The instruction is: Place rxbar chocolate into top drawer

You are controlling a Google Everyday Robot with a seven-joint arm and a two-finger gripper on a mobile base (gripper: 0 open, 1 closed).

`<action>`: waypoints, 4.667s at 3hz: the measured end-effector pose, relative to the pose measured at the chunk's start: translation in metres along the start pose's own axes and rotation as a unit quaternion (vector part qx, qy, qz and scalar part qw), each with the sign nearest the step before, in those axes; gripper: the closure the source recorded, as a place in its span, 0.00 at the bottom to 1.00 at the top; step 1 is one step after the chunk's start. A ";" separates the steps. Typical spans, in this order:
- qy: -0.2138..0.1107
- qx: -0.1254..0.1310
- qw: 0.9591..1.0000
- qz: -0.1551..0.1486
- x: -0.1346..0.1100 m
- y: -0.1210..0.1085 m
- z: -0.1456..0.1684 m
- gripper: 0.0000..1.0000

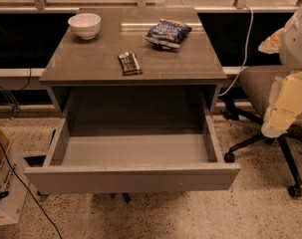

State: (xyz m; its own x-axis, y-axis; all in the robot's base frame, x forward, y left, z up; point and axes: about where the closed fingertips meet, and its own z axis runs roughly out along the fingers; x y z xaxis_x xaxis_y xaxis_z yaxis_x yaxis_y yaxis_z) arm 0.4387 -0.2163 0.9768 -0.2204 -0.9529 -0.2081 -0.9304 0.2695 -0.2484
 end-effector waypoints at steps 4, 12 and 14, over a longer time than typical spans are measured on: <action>-0.040 0.021 0.998 -0.050 -0.098 -0.077 0.047 0.00; -0.232 -0.082 0.969 -0.034 -0.254 -0.158 0.221 0.00; -0.297 -0.132 0.946 -0.013 -0.284 -0.168 0.260 0.00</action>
Offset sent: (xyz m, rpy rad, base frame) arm 0.0690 0.0530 0.0054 -0.0002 -0.0887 0.1019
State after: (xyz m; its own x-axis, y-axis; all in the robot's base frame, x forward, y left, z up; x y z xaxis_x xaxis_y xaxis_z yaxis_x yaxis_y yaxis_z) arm 0.7336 0.0453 0.8311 -0.0658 -0.6919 -0.7190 -0.9913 0.1278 -0.0322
